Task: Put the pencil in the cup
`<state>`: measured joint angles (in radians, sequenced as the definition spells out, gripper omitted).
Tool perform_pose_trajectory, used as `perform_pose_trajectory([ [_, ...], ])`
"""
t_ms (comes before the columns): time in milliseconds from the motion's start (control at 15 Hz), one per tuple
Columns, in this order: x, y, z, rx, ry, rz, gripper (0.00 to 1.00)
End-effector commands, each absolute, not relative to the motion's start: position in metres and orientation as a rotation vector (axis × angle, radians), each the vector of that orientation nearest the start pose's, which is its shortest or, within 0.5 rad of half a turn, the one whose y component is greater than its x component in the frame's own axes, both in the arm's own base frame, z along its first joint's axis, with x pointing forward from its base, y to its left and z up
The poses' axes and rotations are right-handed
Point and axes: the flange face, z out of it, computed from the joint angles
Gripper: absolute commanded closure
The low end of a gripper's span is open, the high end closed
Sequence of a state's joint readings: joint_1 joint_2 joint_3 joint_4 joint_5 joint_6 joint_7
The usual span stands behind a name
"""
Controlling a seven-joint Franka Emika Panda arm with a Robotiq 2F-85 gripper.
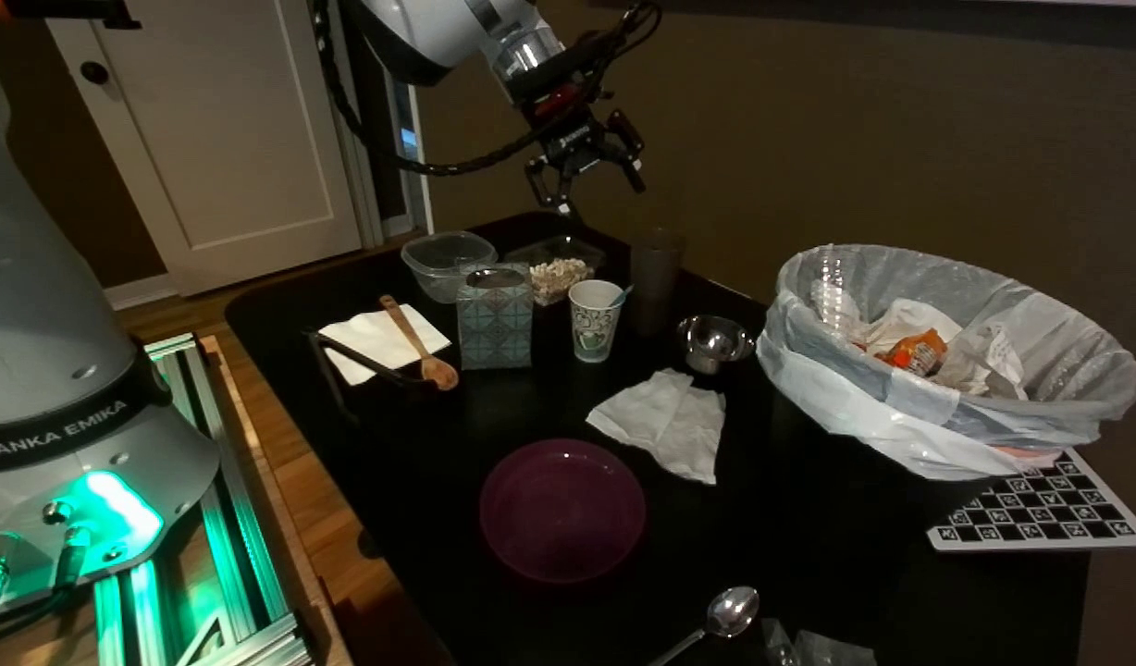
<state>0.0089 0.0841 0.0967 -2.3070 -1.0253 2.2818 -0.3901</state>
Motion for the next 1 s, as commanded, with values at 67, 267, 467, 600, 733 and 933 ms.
perform_pose_trajectory([
  [67, 0.503, 0.005, 0.327, 2.165, 1.342, 0.022, 0.0],
  [267, 0.499, -0.013, 0.334, 2.279, 1.268, 0.192, 0.0],
  [467, 0.493, -0.024, 0.337, 2.389, 1.167, 0.35, 0.0],
  [600, 0.492, -0.029, 0.342, 2.437, 1.092, 0.475, 0.0],
  [733, 0.489, -0.031, 0.343, 2.501, 1.009, 0.576, 0.0],
  [933, 0.484, -0.032, 0.34, 2.61, 0.865, 0.69, 0.0],
])
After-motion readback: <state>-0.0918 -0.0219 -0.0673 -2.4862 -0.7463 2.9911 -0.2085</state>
